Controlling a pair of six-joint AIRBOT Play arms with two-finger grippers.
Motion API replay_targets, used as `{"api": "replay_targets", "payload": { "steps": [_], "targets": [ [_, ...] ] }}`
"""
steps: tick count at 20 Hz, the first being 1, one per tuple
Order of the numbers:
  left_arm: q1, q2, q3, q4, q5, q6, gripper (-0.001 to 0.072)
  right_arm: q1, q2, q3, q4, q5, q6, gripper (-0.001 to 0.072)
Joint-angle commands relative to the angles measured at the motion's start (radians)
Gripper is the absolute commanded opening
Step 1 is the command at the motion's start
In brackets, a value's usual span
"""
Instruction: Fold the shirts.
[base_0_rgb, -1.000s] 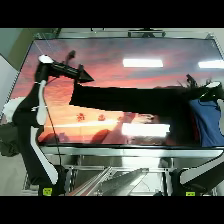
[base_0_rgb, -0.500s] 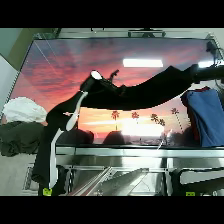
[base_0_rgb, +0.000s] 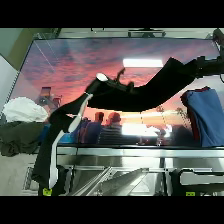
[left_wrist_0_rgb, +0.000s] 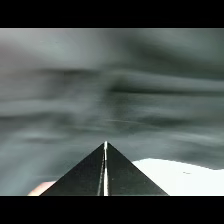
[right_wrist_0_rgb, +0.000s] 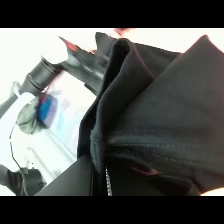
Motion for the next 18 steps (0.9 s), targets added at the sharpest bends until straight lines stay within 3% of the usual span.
{"api": "replay_targets", "payload": {
  "steps": [1,3,6,11,13,15,18],
  "targets": [
    [0.118,0.151,0.0,-0.405,-0.222,0.187,0.0002,0.09,0.003,0.002,0.006,-0.076,0.019,0.0025],
    [0.212,0.281,0.0,-0.489,-0.305,0.206,0.0003,0.206,0.0,0.001,0.006,-0.193,0.022,0.0025],
    [0.344,0.457,0.0,-0.486,-0.344,0.211,0.0005,0.452,-0.047,0.001,0.001,-0.483,0.013,0.0027],
    [0.482,0.627,0.0,-0.484,-0.392,0.257,0.0029,0.875,-0.316,0.001,-0.003,-0.994,0.007,0.0047],
    [0.516,0.656,0.0,-0.484,-0.414,0.258,0.0029,0.981,-0.439,0.001,0.0,-1.117,-0.004,0.0516],
    [0.549,0.658,-0.001,-0.484,-0.439,0.256,0.003,0.981,-0.491,0.001,-0.001,-1.106,-0.004,0.0503],
    [0.578,0.671,-0.065,-0.488,-0.459,0.254,0.0029,0.837,-0.423,0.001,-0.002,-0.906,-0.004,0.0502]
  ]
}}
